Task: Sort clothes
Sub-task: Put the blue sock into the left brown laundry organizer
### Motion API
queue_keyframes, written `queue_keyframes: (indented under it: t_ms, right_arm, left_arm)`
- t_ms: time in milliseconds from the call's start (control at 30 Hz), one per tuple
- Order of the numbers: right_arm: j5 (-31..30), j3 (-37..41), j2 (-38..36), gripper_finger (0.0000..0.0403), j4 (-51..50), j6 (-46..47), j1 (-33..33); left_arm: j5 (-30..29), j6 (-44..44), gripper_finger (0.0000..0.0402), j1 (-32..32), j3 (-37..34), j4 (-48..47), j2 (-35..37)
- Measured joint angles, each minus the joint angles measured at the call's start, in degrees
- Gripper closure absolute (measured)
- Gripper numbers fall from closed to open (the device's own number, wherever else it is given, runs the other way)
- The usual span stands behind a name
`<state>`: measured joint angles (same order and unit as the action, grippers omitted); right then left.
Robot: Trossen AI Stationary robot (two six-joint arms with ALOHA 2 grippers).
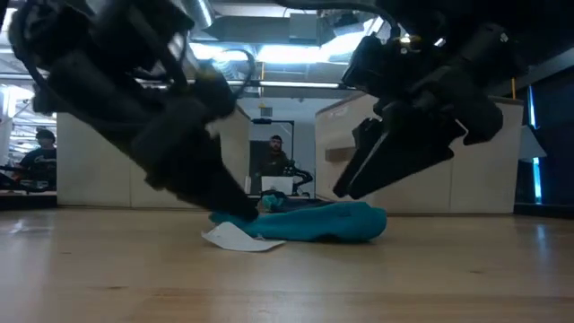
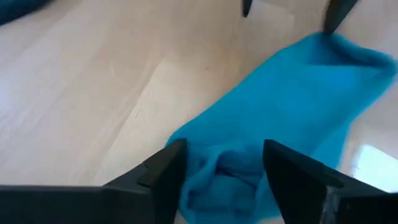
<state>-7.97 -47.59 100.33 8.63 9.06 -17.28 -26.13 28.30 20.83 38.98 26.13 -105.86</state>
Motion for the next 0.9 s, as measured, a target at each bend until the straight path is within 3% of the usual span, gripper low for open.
queue_keyframes:
  t_ms: [133,400,467,667,900]
  right_arm:
    - [-2.7,1.0,0.0,0.0153,3.3,-0.2,0.0]
    - [-4.4,1.5,0.0,0.0153,3.5,-1.8,0.1]
    - [-7.0,1.5,0.0,0.0153,4.0,-1.7,0.1]
    - [-13.2,1.5,0.0,0.0153,5.0,-1.3,0.1]
    - [-18.0,1.5,0.0,0.0153,8.5,-1.5,2.1]
  left_arm:
    - [0.9,0.0,0.0234,-1.1,1.5,-2.5,-2.0]
    - [3.5,-5.1,0.0372,-1.5,1.5,-5.2,-1.5]
    - [4.3,-6.1,0.0390,-1.4,1.3,-6.2,-0.4]
    - [5.4,-9.8,0.0375,-1.4,1.0,-15.6,11.9]
    - [-3.0,-19.2,0.0394,-1.4,1.0,-24.4,31.3]
